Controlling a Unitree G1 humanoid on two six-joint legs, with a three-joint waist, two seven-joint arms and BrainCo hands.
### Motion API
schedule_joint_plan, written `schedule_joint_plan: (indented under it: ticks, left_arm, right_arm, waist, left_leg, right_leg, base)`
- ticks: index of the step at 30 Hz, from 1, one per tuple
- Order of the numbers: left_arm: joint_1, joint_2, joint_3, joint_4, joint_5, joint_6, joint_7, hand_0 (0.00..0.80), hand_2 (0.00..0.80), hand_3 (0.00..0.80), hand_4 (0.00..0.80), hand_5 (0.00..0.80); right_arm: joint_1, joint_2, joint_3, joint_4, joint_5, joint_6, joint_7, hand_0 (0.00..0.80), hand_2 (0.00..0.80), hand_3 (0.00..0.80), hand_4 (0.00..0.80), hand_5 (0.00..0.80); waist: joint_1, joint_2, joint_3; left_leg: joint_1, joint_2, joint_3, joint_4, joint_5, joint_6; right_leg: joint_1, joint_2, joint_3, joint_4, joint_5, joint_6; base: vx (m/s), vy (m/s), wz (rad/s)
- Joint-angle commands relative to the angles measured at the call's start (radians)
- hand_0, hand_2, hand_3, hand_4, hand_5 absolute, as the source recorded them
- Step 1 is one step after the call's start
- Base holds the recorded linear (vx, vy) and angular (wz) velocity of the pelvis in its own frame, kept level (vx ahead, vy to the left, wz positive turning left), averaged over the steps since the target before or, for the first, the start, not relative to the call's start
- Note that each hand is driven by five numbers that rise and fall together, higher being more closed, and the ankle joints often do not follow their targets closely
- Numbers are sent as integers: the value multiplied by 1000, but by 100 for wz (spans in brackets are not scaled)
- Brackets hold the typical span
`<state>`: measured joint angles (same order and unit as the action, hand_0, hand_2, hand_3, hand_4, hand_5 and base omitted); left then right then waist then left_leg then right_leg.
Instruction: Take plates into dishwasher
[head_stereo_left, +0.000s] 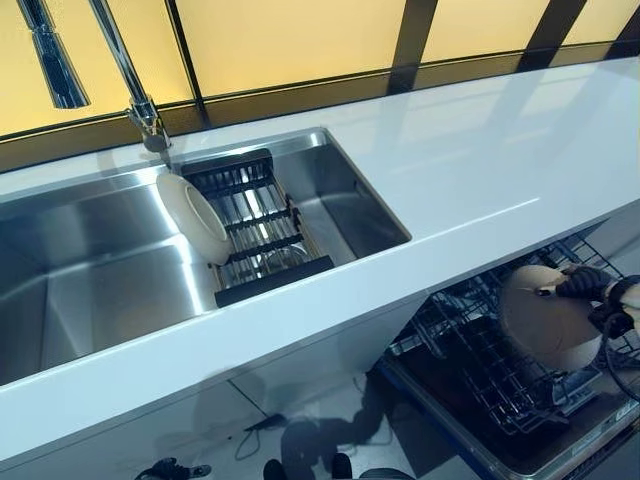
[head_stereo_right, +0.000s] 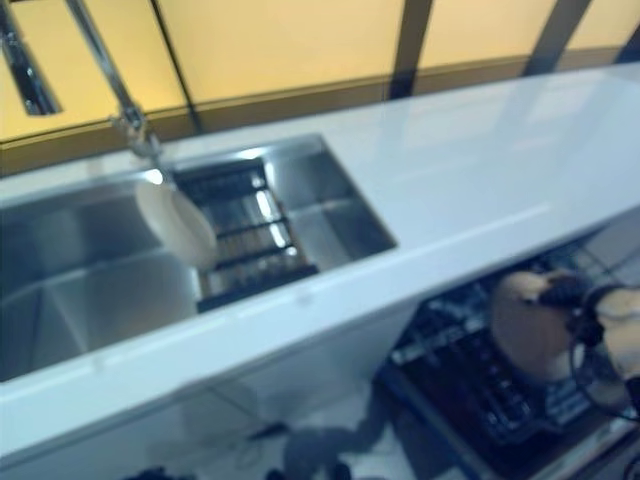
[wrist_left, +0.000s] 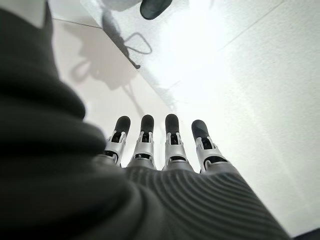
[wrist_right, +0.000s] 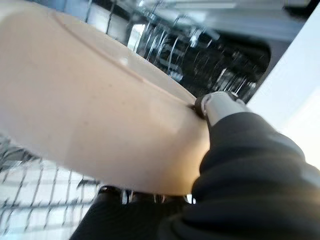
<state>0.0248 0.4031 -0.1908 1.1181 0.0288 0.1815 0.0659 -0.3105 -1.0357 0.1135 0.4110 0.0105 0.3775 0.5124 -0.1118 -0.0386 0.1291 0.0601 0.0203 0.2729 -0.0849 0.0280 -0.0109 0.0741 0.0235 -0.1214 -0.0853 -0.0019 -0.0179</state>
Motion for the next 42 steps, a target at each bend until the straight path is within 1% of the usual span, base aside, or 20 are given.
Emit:
schedule_joint_plan:
  ticks: [1,6,13,19,23,30,33,34,35,40,42]
  left_arm:
    - [-27,11,-4,31,32,6,4,0,0,0,0,0]
    - [-29,6,-9,28,34,2,6,0,0,0,0,0]
    - [-44,3,-25,21,23,4,7,0,0,0,0,0]
    - [-51,-7,-38,17,24,4,6,0,0,0,0,0]
    - [-49,-14,-47,19,27,0,11,0,0,0,0,0]
    - [-53,-12,-48,13,34,6,4,0,0,0,0,0]
    - [-54,-14,-49,9,32,7,7,0,0,0,0,0]
    - [-55,-16,-50,5,32,10,9,0,0,0,0,0]
    - [-55,-15,-48,4,32,11,9,0,0,0,0,0]
    - [-52,-10,-37,-1,32,12,6,0,0,0,0,0]
    - [-51,-8,-35,-3,35,17,4,0,0,0,0,0]
  right_arm:
    - [-86,22,52,37,-47,-36,-38,800,800,800,800,800]
    - [-92,68,81,83,-74,-39,-58,800,800,800,800,800]
    - [-112,132,142,165,-168,-56,-86,800,800,800,800,800]
    - [-129,187,174,247,-206,-49,-100,800,800,800,800,800]
    - [-133,216,186,305,-200,-39,-111,800,800,800,800,800]
    - [-127,229,184,366,-215,-60,-113,800,800,800,800,800]
    - [-129,225,184,360,-211,-50,-105,800,800,800,800,800]
    - [-130,223,183,352,-206,-34,-107,515,515,515,515,515]
    - [-127,220,177,349,-196,-28,-107,0,0,0,0,0]
    - [-114,190,147,298,-166,9,-84,0,0,0,0,0]
    - [-111,171,134,283,-146,14,-78,0,0,0,0,0]
  waist:
    - [43,-30,-32]
    - [53,-24,-29]
    - [66,-11,-23]
    - [79,2,-18]
    - [88,7,-17]
    - [94,15,-19]
    - [93,14,-17]
    - [92,15,-16]
    - [91,14,-16]
    - [85,4,-15]
    - [83,-1,-16]
  left_leg:
    - [56,36,-13,12,-68,-24]
    - [57,35,-19,12,-68,-25]
    - [54,34,-28,14,-66,-27]
    - [52,34,-38,15,-65,-28]
    - [53,34,-44,14,-64,-30]
    - [52,33,-49,13,-62,-30]
    - [52,33,-50,14,-62,-30]
    - [53,33,-51,12,-62,-31]
    - [53,33,-51,12,-61,-31]
    - [56,35,-50,11,-60,-31]
    - [58,35,-50,9,-61,-31]
  right_leg:
    - [-45,-97,-33,11,51,145]
    - [-41,-100,-40,10,51,146]
    - [-40,-106,-47,9,50,146]
    - [-35,-110,-55,7,50,145]
    - [-31,-112,-60,5,49,144]
    - [-30,-115,-65,2,50,144]
    - [-30,-115,-64,2,51,143]
    - [-30,-115,-63,2,51,142]
    - [-30,-115,-63,2,52,142]
    - [-30,-113,-60,4,52,142]
    - [-29,-111,-59,5,51,142]
  base:
    - [0,0,0]
    - [0,-1,2]
    - [-4,2,7]
    - [-6,1,4]
    - [0,1,6]
    - [2,5,6]
    - [0,0,0]
    - [0,0,0]
    - [0,0,0]
    - [0,0,0]
    - [0,0,0]
